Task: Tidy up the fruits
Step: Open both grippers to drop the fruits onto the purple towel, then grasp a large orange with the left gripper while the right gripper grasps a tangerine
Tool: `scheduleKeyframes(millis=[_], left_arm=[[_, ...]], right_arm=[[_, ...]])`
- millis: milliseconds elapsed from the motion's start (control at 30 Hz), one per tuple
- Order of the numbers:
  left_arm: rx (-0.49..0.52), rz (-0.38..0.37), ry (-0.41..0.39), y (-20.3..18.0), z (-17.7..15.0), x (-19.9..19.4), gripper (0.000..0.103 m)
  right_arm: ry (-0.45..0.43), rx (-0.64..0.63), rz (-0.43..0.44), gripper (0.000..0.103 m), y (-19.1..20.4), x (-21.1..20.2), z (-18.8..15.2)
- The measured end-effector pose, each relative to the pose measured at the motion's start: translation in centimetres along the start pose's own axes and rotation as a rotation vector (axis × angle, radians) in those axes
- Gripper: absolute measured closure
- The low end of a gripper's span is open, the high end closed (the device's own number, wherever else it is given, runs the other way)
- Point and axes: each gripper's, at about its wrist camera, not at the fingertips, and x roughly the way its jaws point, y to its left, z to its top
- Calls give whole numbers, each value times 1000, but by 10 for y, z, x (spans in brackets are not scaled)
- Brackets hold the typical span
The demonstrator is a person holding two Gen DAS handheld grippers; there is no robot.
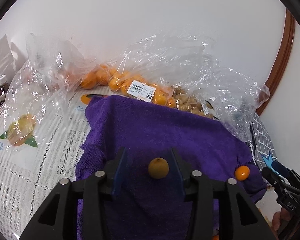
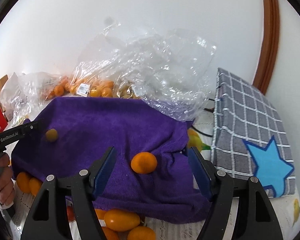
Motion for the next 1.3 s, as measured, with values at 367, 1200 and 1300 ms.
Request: scheduleKeyframes(millis=[367, 1200, 1300], left_arm=[[-1, 5, -45, 1, 2, -8, 51], [2, -6, -212, 1, -26, -78, 49], [2, -5, -201, 4, -33, -85, 49]], right_arm=[[45, 65, 45, 30, -19, -34, -17], [72, 85, 3, 30, -32, -80, -62], [94, 91, 33, 35, -28, -73, -66]])
